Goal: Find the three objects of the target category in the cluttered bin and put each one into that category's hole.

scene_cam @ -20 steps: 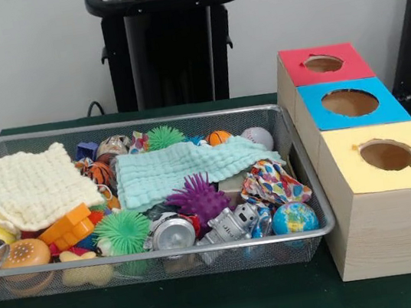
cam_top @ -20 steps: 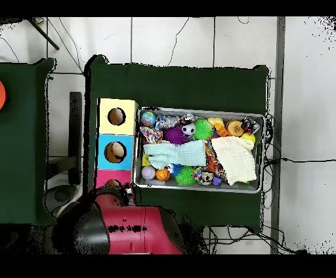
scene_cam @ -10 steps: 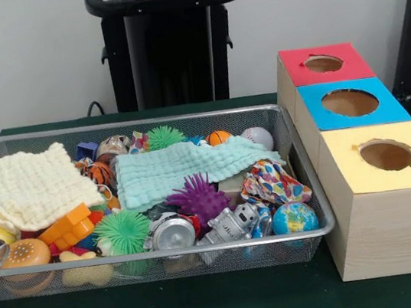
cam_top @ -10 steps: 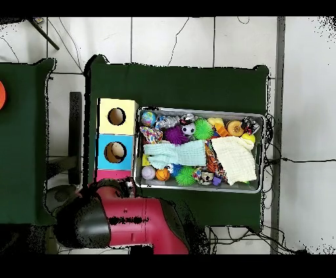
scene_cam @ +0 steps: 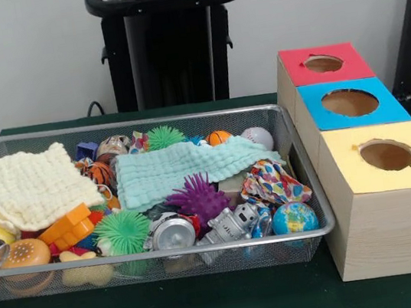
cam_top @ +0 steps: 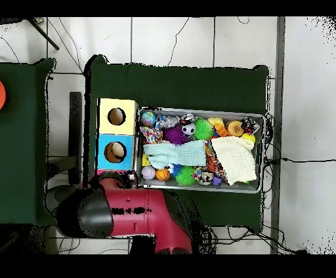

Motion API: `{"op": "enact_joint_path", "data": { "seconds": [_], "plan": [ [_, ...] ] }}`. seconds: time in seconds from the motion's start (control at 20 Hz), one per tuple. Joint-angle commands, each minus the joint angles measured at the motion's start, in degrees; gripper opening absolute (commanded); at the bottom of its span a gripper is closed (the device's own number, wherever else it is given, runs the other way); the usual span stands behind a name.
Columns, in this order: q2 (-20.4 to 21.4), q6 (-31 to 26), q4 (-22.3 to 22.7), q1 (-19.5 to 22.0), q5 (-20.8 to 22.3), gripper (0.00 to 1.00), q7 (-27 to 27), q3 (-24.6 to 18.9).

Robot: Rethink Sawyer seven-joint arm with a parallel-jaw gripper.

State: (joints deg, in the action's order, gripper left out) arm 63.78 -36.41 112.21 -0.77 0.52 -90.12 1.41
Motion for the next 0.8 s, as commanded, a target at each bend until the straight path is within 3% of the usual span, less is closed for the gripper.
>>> {"op": "enact_joint_path", "data": {
  "seconds": [0.05, 0.8],
  "plan": [
    [-3.0, -8.3, -5.3, 1.6, 0.8, 1.00, -8.0, -0.5],
    [-5.1, -10.3, -10.2, 1.4, 1.5, 1.00, -8.9, 0.4]
  ]
}}
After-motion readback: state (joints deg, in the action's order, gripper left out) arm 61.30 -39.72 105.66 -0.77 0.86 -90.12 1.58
